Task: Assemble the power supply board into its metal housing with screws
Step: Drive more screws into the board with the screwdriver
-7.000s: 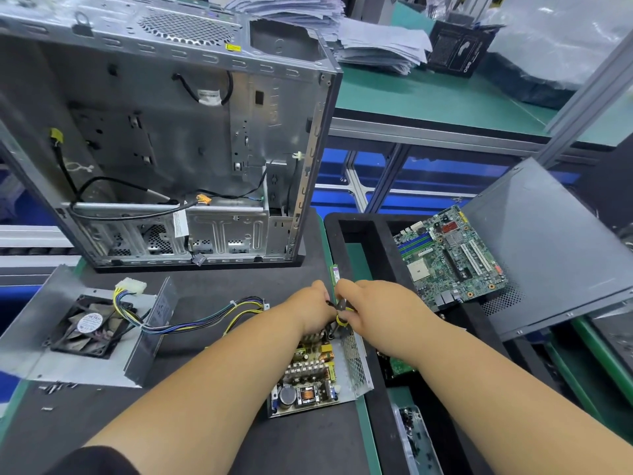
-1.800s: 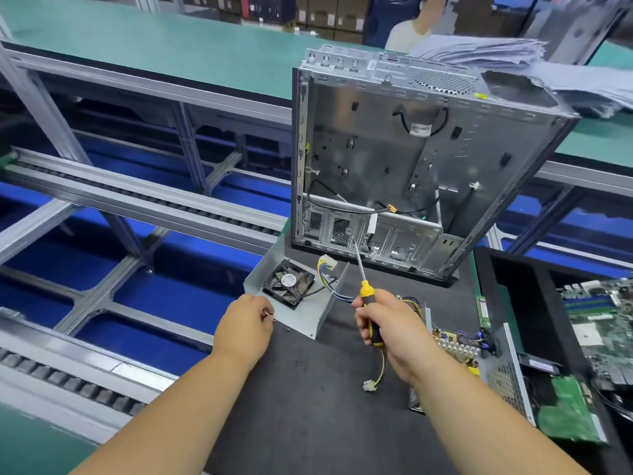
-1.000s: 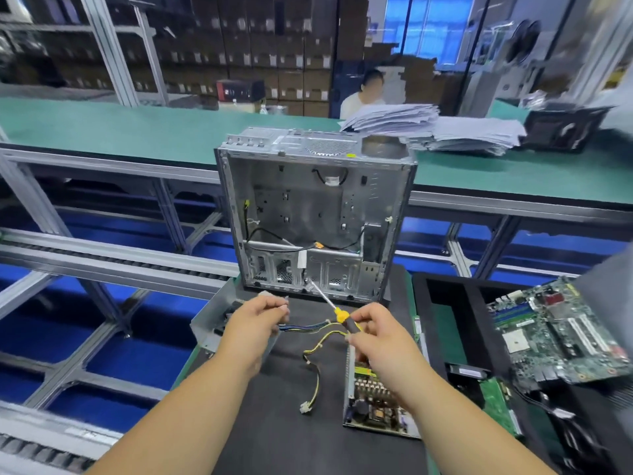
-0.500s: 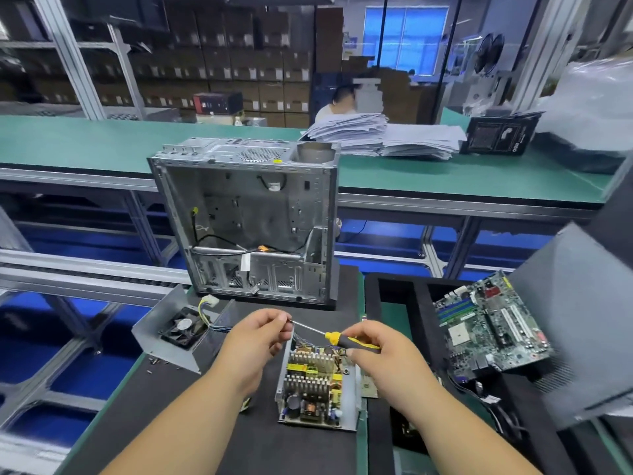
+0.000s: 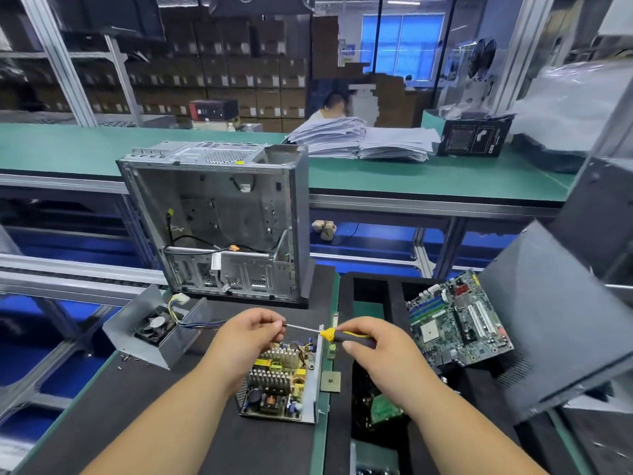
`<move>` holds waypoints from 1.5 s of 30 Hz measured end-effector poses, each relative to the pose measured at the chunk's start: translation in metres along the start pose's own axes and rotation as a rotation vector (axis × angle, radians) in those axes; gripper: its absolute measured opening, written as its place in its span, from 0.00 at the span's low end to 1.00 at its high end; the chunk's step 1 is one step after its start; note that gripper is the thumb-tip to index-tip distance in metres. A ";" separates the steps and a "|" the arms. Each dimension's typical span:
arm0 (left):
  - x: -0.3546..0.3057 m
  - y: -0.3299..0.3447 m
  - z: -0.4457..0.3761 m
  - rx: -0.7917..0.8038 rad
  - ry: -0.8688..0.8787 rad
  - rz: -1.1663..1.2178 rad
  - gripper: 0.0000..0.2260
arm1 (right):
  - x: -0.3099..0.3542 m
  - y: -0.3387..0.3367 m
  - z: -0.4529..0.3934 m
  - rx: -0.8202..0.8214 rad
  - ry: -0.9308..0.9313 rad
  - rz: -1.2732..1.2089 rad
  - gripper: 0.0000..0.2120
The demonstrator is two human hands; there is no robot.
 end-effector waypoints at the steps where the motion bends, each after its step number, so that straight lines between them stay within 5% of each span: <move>1: 0.000 0.002 0.000 0.007 0.001 -0.001 0.06 | -0.001 -0.003 0.000 -0.004 -0.010 0.002 0.12; 12: -0.003 0.002 0.007 -0.029 -0.024 0.130 0.05 | -0.009 -0.001 -0.008 0.064 -0.041 0.039 0.09; 23: -0.003 -0.023 0.006 0.036 0.098 -0.055 0.07 | -0.012 0.022 -0.025 0.135 -0.002 -0.010 0.10; 30: -0.005 -0.041 0.005 0.100 0.245 -0.378 0.14 | -0.018 0.042 -0.036 0.219 0.025 -0.024 0.10; 36: -0.002 -0.048 -0.001 0.097 0.267 -0.121 0.12 | -0.018 0.060 -0.045 0.258 0.011 -0.082 0.07; 45: -0.008 -0.048 -0.016 0.156 0.312 -0.241 0.15 | -0.016 0.072 -0.056 0.248 -0.021 0.058 0.05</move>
Point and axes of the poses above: each hand's wrist, its own z-axis away from the middle knuckle, its own y-axis out of the palm, x = y × z, the point moved 6 cm from there along -z, towards the middle knuckle, and after that the axes turned 4 degrees about -x, right-handed, at the moved point
